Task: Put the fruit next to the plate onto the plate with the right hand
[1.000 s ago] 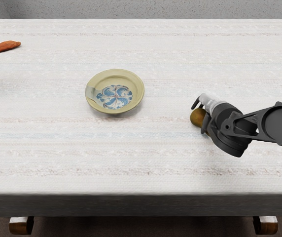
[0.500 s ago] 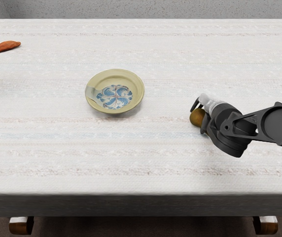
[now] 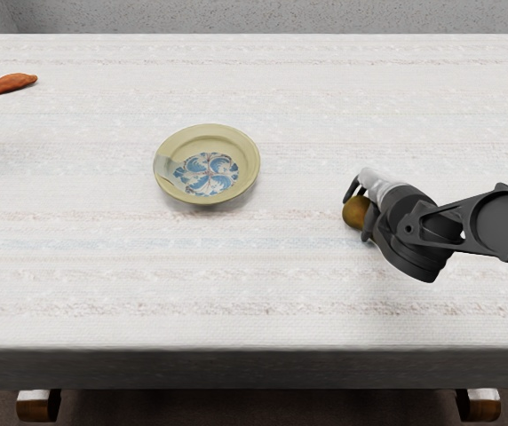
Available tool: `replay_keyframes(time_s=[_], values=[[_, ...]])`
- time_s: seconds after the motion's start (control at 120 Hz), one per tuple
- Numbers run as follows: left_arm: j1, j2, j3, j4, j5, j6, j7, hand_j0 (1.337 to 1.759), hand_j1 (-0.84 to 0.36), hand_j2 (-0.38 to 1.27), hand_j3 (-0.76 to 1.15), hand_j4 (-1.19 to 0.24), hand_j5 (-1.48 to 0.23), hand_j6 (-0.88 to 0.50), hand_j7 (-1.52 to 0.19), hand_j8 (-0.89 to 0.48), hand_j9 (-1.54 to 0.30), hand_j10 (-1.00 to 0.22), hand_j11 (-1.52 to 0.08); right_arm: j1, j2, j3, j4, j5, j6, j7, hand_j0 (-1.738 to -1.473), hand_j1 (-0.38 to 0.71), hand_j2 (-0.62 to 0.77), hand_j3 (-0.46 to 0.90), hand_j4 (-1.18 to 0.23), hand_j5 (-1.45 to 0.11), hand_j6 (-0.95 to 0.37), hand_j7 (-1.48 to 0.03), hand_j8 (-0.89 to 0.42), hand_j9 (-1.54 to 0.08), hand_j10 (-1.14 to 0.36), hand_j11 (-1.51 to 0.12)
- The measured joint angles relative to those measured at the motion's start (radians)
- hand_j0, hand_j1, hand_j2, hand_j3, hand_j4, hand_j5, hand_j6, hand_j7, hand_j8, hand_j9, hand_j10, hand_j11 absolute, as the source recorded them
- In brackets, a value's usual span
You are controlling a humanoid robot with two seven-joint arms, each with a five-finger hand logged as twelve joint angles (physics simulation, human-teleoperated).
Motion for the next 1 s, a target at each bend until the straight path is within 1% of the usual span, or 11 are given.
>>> replay_keyframes(time_s=[0.2, 0.267, 0.475, 0.683, 0.833, 1.0], values=[[0.000, 0.000, 0.000, 0.000, 0.000, 0.000, 0.000, 1.658, 0.35, 0.00, 0.00, 0.00, 0.00, 0.00, 0.00, 0.00, 0.00, 0.00, 0.00, -0.001, 0.000, 0.000, 0.000, -0.001, 0.001, -0.001, -1.655, 0.20, 0.23, 0.00, -0.55, -0.83, -0.33, -0.81, -0.41, -0.82, -0.62, -0.81], [0.000, 0.000, 0.000, 0.000, 0.000, 0.000, 0.000, 1.658, 0.35, 0.00, 0.00, 0.00, 0.00, 0.00, 0.00, 0.00, 0.00, 0.00, 0.00, -0.001, 0.000, 0.000, 0.000, -0.001, 0.000, -0.001, -1.655, 0.20, 0.26, 0.00, -0.58, -0.83, -0.36, -0.82, -0.42, -0.83, -0.63, -0.82], [0.000, 0.000, 0.000, 0.000, 0.000, 0.000, 0.000, 1.658, 0.35, 0.00, 0.00, 0.00, 0.00, 0.00, 0.00, 0.00, 0.00, 0.00, 0.00, -0.001, -0.002, 0.000, 0.001, -0.004, 0.000, -0.001, -1.654, 0.19, 0.30, 0.00, -0.64, -0.85, -0.40, -0.85, -0.46, -0.85, -0.66, -0.84], [0.000, 0.000, 0.000, 0.000, 0.000, 0.000, 0.000, 1.658, 0.35, 0.00, 0.00, 0.00, 0.00, 0.00, 0.00, 0.00, 0.00, 0.00, 0.00, 0.001, -0.006, 0.001, 0.002, -0.006, 0.000, 0.000, -1.655, 0.20, 0.39, 0.00, -0.69, -0.90, -0.42, -0.89, -0.47, -0.89, -0.69, -0.89], [0.000, 0.000, 0.000, 0.000, 0.000, 0.000, 0.000, 1.658, 0.35, 0.00, 0.00, 0.00, 0.00, 0.00, 0.00, 0.00, 0.00, 0.00, 0.00, 0.001, -0.006, 0.002, 0.002, -0.006, 0.000, -0.001, -1.655, 0.21, 0.43, 0.00, -0.69, -0.94, -0.40, -0.93, -0.45, -0.93, -0.71, -0.93], [0.001, 0.000, 0.000, 0.000, 0.000, 0.000, 0.000, 1.658, 0.35, 0.00, 0.00, 0.00, 0.00, 0.00, 0.00, 0.00, 0.00, 0.00, 0.00, 0.002, -0.006, 0.003, 0.001, -0.007, 0.000, 0.000, -1.656, 0.22, 0.49, 0.00, -0.72, -0.96, -0.44, -0.95, -0.48, -0.96, -0.73, -0.95]])
